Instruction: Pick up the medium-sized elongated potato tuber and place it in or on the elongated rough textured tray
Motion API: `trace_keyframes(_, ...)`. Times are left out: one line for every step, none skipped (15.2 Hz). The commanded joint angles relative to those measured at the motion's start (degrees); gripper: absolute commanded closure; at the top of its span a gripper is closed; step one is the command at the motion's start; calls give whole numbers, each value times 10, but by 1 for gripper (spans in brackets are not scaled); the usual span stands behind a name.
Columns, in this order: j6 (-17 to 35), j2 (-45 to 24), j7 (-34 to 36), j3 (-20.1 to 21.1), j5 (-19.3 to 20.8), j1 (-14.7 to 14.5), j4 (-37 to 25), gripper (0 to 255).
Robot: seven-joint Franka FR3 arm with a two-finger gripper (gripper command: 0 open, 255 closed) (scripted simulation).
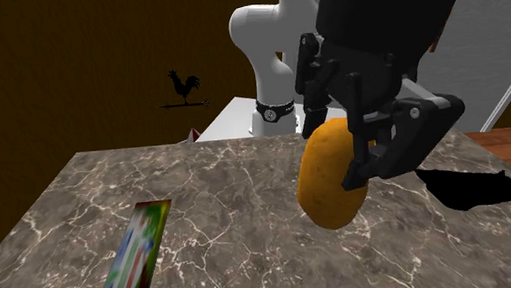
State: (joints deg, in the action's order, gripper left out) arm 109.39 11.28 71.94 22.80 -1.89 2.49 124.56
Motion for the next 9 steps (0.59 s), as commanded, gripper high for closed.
trace_keyframes(0,13,25,16,-11,-14,12,255)
trace_keyframes(-1,16,37,24,-15,-20,13,255)
trace_keyframes(-3,19,50,32,-20,-27,15,255)
trace_keyframes(-4,22,62,40,-24,-33,15,255)
trace_keyframes(-6,23,75,49,-28,-39,15,255)
trace_keyframes(-7,25,88,57,-32,-46,15,255)
trace_keyframes(-8,25,102,66,-35,-52,13,255)
trace_keyframes(-10,25,115,75,-38,-58,11,255)
trace_keyframes(-11,24,129,84,-41,-64,9,255)
